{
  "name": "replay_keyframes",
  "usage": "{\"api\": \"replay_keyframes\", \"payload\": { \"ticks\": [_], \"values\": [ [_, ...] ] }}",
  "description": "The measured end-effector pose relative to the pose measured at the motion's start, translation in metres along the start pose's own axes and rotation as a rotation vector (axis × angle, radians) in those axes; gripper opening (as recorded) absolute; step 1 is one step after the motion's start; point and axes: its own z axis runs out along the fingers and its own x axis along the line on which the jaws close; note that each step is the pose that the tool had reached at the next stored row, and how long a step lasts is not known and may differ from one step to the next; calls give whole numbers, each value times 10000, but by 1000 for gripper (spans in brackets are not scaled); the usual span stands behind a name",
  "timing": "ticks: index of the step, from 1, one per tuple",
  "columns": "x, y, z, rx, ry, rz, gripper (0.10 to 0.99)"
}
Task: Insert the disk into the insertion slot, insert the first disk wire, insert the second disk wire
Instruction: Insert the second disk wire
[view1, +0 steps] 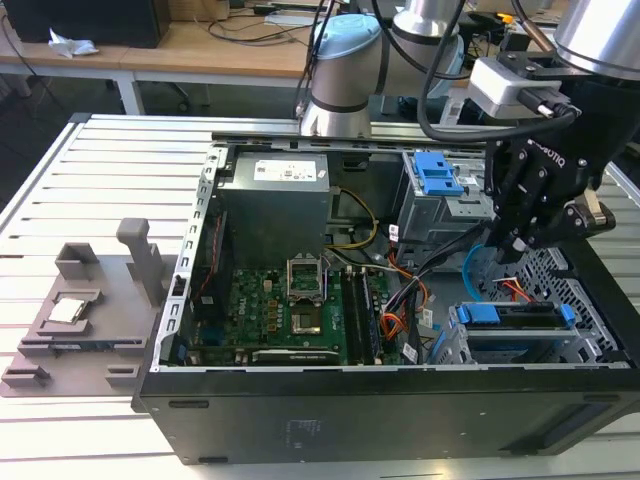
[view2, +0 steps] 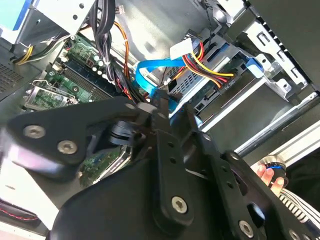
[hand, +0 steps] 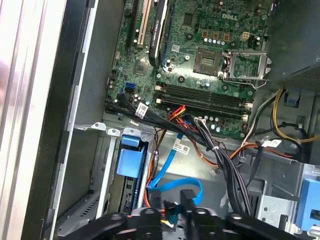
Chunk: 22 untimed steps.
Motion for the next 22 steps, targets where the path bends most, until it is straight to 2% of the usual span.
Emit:
{"api": "replay_keyframes", "payload": {
  "ticks": [2,5,10,11,17,22],
  "values": [
    [0,0,0,0,1,0,161],
    [11,2,2,1,-2,0,161],
    [346,59,56,-7,44,6,161],
    [377,64,83,-10,40,66,161],
    [379,49,207,-45,21,726,161],
    [394,-54,256,-53,14,855,161]
  ]
}}
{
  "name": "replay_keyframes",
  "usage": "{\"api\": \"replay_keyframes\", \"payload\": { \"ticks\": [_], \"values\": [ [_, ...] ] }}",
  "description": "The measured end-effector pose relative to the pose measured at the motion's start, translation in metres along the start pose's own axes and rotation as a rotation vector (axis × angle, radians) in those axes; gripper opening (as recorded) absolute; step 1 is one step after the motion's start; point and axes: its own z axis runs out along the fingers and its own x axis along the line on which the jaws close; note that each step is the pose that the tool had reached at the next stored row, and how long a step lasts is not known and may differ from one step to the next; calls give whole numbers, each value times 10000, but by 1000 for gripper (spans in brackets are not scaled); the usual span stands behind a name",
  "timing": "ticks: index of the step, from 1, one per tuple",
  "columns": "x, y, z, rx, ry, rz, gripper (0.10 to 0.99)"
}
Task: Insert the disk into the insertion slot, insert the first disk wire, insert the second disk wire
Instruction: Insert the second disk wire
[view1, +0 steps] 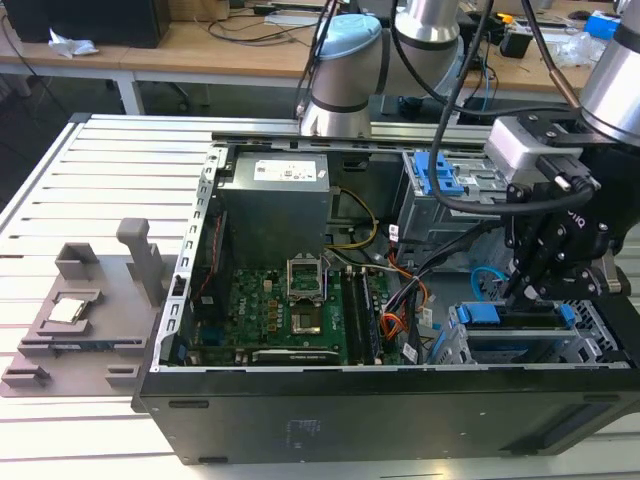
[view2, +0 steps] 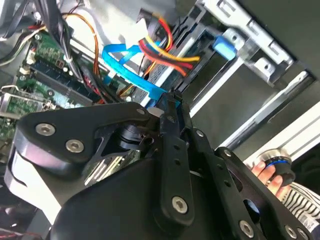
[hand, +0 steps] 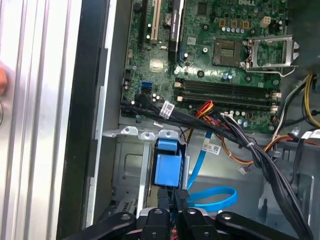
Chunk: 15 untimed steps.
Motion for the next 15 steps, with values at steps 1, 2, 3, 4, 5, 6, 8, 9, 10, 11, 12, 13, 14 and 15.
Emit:
{"api": "replay_keyframes", "payload": {
  "ticks": [1,2,3,4,5,6,8,9,10,11,12,13,14,15],
  "values": [
    [1,-27,8,-1,0,10,161],
    [2,-34,15,-1,2,17,161],
    [1,-37,27,-2,0,22,161],
    [1,-44,36,-1,2,20,161],
    [2,-49,39,-2,5,21,161],
    [1,-52,41,-1,3,23,161],
    [1,-60,43,-3,-1,21,161],
    [1,-61,43,-2,-1,23,161],
    [1,-62,43,-1,-2,23,161],
    [2,-62,44,0,-10,23,161],
    [1,-62,45,0,-18,21,161],
    [1,-63,44,0,-20,21,161],
    [0,-63,39,6,-23,21,161],
    [0,-63,38,7,-32,21,161]
  ]
}}
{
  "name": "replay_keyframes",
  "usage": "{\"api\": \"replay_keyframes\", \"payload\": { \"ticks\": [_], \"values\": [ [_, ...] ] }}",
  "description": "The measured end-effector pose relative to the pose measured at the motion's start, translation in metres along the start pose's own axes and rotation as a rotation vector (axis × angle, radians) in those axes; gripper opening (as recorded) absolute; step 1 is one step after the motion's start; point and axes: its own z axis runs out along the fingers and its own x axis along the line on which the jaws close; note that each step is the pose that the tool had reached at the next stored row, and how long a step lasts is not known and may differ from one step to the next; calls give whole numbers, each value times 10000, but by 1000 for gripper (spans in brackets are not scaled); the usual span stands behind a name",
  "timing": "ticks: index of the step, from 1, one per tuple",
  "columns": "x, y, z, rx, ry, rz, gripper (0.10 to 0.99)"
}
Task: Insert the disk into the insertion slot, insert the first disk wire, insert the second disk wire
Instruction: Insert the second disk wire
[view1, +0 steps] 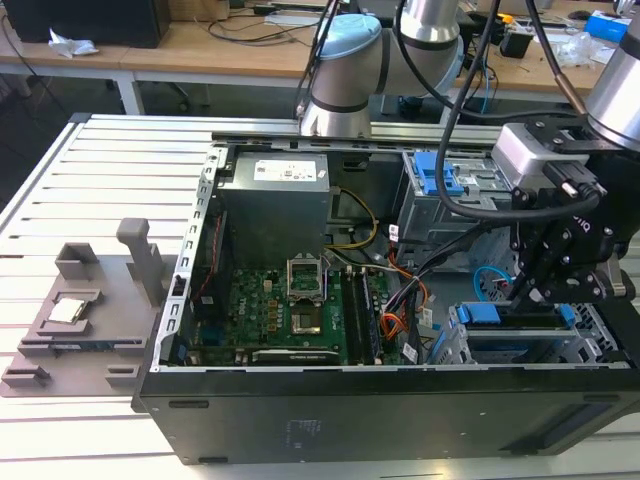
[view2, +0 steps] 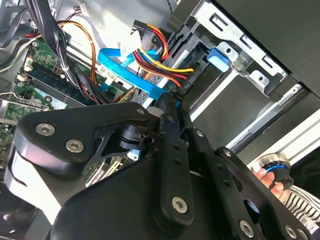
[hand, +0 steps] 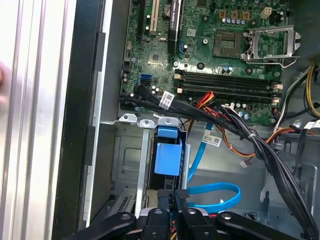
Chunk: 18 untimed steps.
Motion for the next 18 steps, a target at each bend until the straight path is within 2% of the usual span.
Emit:
{"api": "replay_keyframes", "payload": {
  "ticks": [13,18],
  "values": [
    [12,-4,83,-4,-8,1,161],
    [11,-9,87,-4,-12,1,161]
  ]
}}
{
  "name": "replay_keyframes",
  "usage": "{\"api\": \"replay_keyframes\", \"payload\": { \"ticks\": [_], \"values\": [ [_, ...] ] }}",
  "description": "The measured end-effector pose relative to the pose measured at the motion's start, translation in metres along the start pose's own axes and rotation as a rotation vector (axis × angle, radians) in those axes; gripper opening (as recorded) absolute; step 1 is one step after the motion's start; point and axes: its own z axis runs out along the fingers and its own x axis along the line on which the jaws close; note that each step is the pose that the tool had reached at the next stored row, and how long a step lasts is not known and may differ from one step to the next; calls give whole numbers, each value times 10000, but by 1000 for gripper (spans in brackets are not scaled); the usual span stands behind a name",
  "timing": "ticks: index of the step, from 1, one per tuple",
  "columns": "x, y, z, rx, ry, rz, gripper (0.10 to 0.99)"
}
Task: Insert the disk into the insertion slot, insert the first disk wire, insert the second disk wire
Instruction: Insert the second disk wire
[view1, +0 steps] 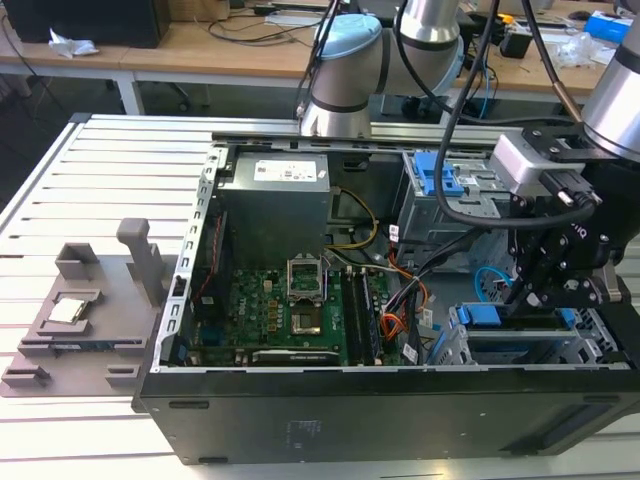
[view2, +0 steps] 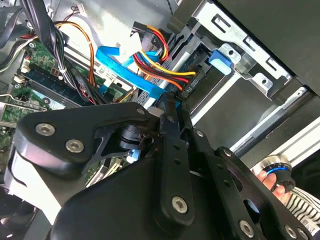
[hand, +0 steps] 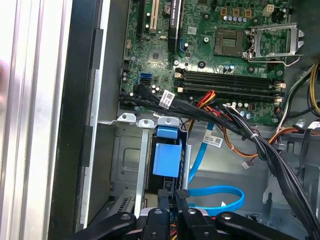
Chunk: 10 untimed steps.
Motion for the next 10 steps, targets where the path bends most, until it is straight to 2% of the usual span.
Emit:
{"api": "replay_keyframes", "payload": {
  "ticks": [7,8,9,10],
  "values": [
    [0,-2,3,1,-4,-4,173],
    [2,0,-31,4,-17,-1,235],
    [5,3,-120,1,-3,-1,235],
    [6,4,-160,1,-1,-1,235]
  ]
}}
